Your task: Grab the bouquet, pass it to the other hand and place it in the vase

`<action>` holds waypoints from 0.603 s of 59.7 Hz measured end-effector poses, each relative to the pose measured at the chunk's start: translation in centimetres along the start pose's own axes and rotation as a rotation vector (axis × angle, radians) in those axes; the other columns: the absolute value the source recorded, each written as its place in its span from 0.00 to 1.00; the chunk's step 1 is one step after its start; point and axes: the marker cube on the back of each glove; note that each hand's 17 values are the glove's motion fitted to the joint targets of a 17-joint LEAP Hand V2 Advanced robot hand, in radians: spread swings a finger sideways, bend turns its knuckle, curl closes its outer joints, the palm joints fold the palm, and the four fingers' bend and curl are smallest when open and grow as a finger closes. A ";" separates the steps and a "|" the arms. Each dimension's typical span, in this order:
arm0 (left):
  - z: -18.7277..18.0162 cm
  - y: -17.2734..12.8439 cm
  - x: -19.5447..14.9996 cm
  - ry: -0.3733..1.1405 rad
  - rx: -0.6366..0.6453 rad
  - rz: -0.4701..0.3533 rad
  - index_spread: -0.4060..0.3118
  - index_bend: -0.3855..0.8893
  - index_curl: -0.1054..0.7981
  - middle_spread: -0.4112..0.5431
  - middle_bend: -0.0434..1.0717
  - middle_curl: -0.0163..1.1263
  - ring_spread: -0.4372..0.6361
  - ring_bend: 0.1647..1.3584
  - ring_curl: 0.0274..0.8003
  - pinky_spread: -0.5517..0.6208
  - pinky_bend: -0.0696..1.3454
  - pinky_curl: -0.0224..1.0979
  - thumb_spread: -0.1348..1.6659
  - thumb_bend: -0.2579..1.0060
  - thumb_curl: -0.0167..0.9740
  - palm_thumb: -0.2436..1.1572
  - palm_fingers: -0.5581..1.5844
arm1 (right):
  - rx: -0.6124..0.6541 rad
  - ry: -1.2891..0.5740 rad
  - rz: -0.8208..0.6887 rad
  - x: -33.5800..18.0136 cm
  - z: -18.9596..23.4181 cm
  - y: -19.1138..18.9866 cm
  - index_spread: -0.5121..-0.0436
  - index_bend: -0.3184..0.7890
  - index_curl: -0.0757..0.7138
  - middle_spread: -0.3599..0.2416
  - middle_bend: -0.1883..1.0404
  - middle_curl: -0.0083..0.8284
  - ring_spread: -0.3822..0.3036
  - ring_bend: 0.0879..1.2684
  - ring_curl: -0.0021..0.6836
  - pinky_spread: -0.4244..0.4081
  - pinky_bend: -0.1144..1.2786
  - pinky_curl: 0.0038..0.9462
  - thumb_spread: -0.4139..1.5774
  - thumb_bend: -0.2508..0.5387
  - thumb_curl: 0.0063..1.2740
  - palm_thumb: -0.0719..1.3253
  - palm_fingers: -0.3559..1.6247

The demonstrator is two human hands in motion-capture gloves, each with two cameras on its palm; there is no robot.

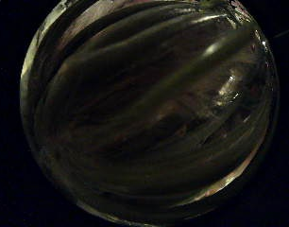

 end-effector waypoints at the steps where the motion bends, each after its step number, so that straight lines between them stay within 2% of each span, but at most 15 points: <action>1: -0.3 -0.2 0.2 -0.003 0.006 -0.001 0.02 0.79 0.75 0.04 0.76 0.52 0.05 0.59 0.60 0.11 0.54 0.48 0.70 0.19 0.51 0.63 0.92 | 0.004 0.010 0.009 0.2 -0.2 -0.1 0.35 0.37 0.50 0.36 0.38 0.48 0.34 0.35 0.52 0.64 0.49 0.40 0.71 0.27 0.34 0.40 0.42; 7: -1.3 -2.6 -0.7 -0.012 0.045 0.001 0.02 0.79 0.76 0.04 0.77 0.52 0.05 0.59 0.60 0.11 0.54 0.48 0.71 0.19 0.52 0.63 0.92 | 0.043 0.083 -0.080 2.2 -1.1 -2.1 0.29 0.36 0.45 0.34 0.35 0.46 0.35 0.34 0.51 0.70 0.50 0.40 0.71 0.28 0.33 0.39 0.39; 14: -2.2 -4.5 -2.5 -0.013 0.061 -0.029 0.02 0.78 0.77 0.04 0.77 0.52 0.05 0.59 0.60 0.12 0.54 0.48 0.71 0.19 0.52 0.63 0.92 | 0.003 -0.067 -0.104 1.3 -1.2 -2.7 0.24 0.37 0.41 0.33 0.32 0.45 0.37 0.34 0.50 0.74 0.51 0.39 0.72 0.28 0.32 0.40 0.36; 19: -2.1 -6.1 -4.9 -0.006 0.060 -0.048 0.02 0.78 0.77 0.04 0.77 0.52 0.05 0.60 0.60 0.12 0.55 0.48 0.71 0.19 0.52 0.63 0.92 | 0.006 -0.052 -0.094 1.4 -1.7 -3.2 0.22 0.36 0.37 0.33 0.31 0.45 0.38 0.34 0.50 0.76 0.51 0.38 0.72 0.28 0.31 0.40 0.35; 25: -2.4 -6.2 -6.1 -0.021 0.061 -0.077 0.02 0.78 0.78 0.04 0.78 0.52 0.05 0.60 0.60 0.12 0.55 0.48 0.71 0.19 0.52 0.63 0.92 | 0.012 -0.050 -0.090 1.7 -2.0 -3.8 0.21 0.37 0.35 0.32 0.31 0.44 0.39 0.34 0.49 0.78 0.51 0.38 0.72 0.28 0.30 0.40 0.34; 31: -1.0 -7.8 -9.8 -0.008 0.047 -0.079 0.02 0.78 0.78 0.04 0.78 0.51 0.05 0.60 0.60 0.12 0.55 0.48 0.71 0.19 0.53 0.63 0.92 | -0.001 -0.066 -0.073 2.0 -1.7 -3.9 0.20 0.38 0.34 0.32 0.31 0.44 0.39 0.34 0.49 0.78 0.51 0.38 0.72 0.28 0.30 0.40 0.34; 34: -0.9 -7.7 -10.9 -0.004 0.046 -0.087 0.02 0.78 0.79 0.04 0.78 0.51 0.05 0.60 0.60 0.12 0.55 0.48 0.71 0.19 0.53 0.63 0.92 | 0.003 -0.069 -0.095 2.2 -1.6 -4.1 0.20 0.38 0.34 0.32 0.31 0.44 0.39 0.35 0.49 0.78 0.51 0.37 0.72 0.28 0.29 0.40 0.34; 36: -1.0 -7.3 -10.9 0.023 0.066 -0.051 0.02 0.77 0.79 0.04 0.78 0.51 0.05 0.60 0.60 0.12 0.55 0.48 0.71 0.19 0.53 0.63 0.92 | 0.010 -0.046 -0.088 2.4 -1.6 -4.1 0.20 0.38 0.33 0.32 0.31 0.44 0.40 0.35 0.49 0.78 0.51 0.37 0.72 0.28 0.29 0.41 0.34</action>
